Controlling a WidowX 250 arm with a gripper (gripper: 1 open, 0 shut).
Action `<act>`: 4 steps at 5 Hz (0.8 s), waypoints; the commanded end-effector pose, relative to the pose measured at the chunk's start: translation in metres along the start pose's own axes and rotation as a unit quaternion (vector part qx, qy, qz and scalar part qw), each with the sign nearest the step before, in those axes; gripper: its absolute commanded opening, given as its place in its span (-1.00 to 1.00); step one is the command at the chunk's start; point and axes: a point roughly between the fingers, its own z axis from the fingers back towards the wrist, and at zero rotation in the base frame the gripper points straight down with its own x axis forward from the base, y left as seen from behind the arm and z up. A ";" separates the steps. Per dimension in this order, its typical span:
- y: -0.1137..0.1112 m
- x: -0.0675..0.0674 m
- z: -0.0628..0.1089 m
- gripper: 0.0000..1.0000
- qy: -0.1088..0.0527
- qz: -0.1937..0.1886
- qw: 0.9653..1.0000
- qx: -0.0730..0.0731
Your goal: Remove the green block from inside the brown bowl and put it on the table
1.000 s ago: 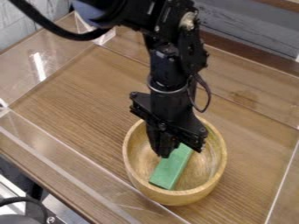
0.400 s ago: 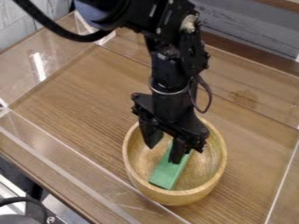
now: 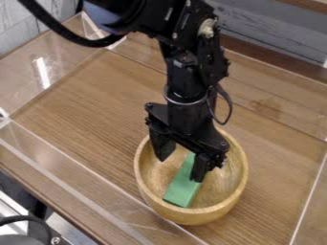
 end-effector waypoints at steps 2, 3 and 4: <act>-0.002 0.004 -0.007 1.00 -0.015 0.000 1.000 -0.002; -0.003 0.003 -0.014 1.00 -0.015 -0.001 1.000 -0.003; -0.004 0.003 -0.018 1.00 -0.015 -0.001 1.000 -0.003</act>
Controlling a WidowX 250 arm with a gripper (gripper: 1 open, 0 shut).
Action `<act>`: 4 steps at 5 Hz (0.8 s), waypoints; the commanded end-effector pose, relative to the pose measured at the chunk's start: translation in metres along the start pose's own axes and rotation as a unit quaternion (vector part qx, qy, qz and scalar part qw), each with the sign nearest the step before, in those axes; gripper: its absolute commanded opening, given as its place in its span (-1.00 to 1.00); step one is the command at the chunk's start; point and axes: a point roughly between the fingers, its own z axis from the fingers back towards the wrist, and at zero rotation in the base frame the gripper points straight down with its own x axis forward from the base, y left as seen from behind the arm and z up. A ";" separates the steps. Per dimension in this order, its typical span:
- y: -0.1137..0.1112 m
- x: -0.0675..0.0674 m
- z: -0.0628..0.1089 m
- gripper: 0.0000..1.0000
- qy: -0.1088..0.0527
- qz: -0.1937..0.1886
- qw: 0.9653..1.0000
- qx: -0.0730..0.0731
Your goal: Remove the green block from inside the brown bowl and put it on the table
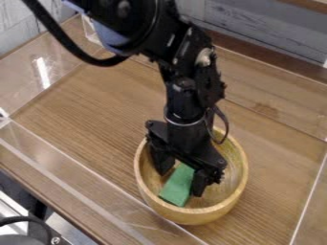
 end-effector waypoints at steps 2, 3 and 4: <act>-0.001 0.005 -0.001 -1.00 -0.016 -0.004 1.000 -0.002; -0.001 0.004 0.003 -1.00 -0.014 -0.005 1.000 -0.001; 0.000 0.004 0.007 -1.00 -0.010 -0.005 1.000 -0.001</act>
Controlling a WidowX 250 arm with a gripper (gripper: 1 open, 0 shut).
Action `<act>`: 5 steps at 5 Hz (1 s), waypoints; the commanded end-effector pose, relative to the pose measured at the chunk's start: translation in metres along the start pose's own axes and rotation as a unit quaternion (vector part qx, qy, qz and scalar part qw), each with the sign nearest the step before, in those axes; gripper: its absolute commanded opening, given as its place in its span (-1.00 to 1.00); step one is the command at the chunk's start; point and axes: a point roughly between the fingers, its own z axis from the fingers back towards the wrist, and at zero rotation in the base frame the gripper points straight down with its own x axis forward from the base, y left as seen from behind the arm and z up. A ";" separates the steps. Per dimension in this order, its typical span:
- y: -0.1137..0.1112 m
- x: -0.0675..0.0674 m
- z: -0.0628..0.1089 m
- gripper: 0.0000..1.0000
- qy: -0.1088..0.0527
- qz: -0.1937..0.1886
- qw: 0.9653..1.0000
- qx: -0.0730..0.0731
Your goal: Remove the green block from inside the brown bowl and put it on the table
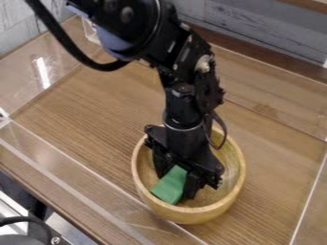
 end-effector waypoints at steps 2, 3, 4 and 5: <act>0.001 0.008 0.019 -1.00 -0.023 -0.001 1.000 -0.001; 0.001 0.007 0.023 -1.00 -0.021 0.000 1.000 -0.002; 0.002 0.007 0.029 -1.00 -0.019 0.003 1.000 -0.002; 0.003 0.006 0.034 -1.00 -0.018 0.005 1.000 -0.003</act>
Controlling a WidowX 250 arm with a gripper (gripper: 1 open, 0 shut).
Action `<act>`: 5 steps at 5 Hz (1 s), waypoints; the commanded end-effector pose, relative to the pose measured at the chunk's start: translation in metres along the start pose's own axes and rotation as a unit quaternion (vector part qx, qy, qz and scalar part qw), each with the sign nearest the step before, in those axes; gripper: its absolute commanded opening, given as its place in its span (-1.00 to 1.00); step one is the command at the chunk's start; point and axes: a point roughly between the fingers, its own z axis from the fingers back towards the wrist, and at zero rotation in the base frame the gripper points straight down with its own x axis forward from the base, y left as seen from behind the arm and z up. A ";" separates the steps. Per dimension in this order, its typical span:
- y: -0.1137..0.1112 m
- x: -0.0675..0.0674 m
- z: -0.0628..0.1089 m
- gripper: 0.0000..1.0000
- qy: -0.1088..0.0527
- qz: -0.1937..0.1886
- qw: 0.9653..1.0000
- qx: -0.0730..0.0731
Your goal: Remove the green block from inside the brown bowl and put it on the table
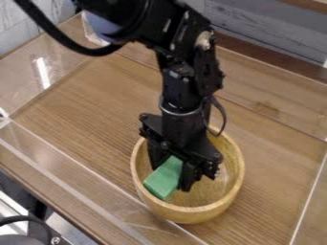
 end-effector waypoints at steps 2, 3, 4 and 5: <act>0.003 0.009 0.023 -1.00 -0.030 0.009 0.999 -0.005; 0.004 0.008 0.027 -1.00 -0.031 0.011 0.999 -0.006; 0.005 0.006 0.030 -1.00 -0.031 0.014 0.999 -0.007; 0.006 0.005 0.033 -1.00 -0.032 0.018 0.999 -0.007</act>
